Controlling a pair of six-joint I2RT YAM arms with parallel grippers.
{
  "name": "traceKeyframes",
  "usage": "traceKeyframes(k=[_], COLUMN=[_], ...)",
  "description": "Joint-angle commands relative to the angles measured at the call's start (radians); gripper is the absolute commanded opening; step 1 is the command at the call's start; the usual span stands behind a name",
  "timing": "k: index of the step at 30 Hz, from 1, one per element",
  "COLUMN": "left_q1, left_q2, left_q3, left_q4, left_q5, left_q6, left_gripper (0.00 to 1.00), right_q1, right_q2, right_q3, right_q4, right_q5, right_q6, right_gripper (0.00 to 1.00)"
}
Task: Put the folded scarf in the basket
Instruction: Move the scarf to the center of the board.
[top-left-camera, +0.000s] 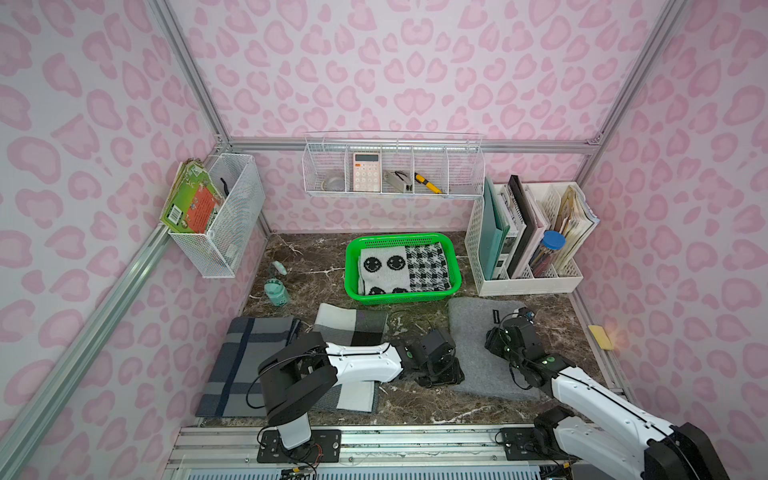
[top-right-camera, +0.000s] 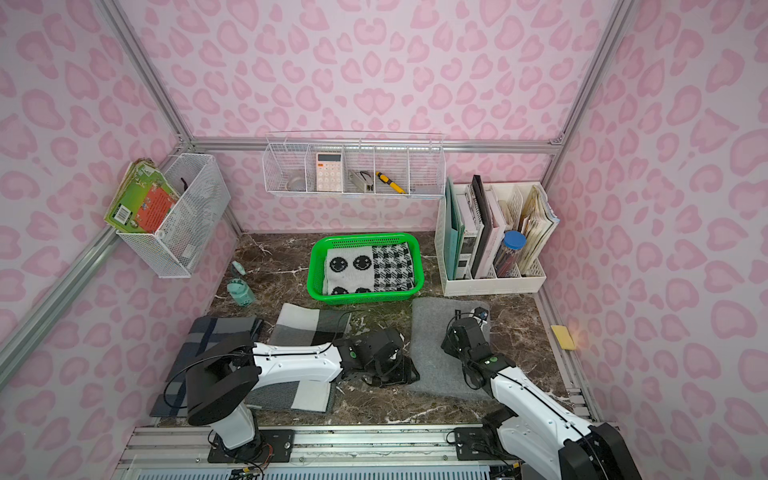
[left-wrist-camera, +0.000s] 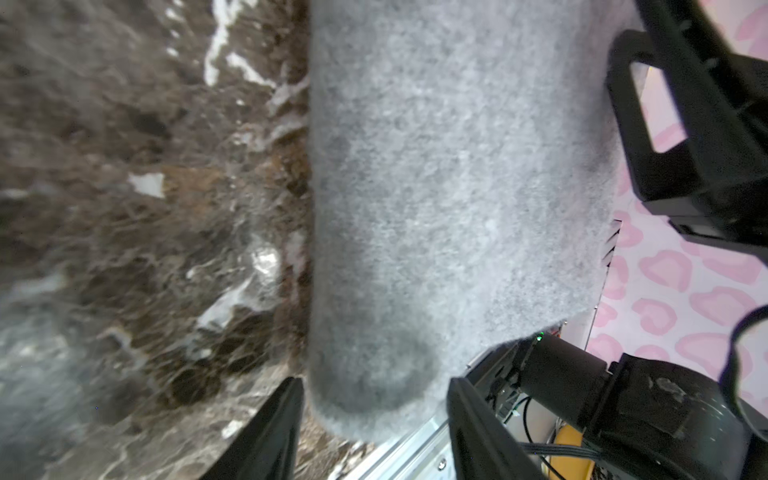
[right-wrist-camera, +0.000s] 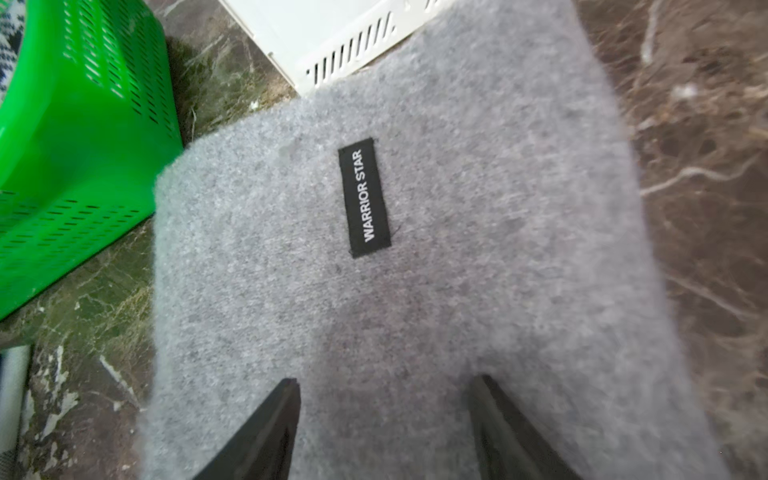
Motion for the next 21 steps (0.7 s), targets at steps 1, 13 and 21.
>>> traceKeyframes(k=[1,13,21], left_q1=[0.003,0.181,0.281], left_q2=[0.030,-0.048,-0.219], left_q3=[0.038,-0.094,-0.089], left_q4=[-0.072,-0.101,-0.336], left_q5=[0.012,-0.021,-0.210], left_q6=[0.011,0.028,0.132], left_gripper=[0.48,0.00,0.42], right_q1=[-0.008,0.136,0.586], right_q2=[0.047,0.023,-0.202], right_q3=[0.005,-0.129,-0.154], right_q4=[0.037,0.050,-0.065], right_q5=[-0.053,-0.137,0.096], right_q6=[-0.040,0.181,0.519], right_gripper=[0.63,0.41,0.46])
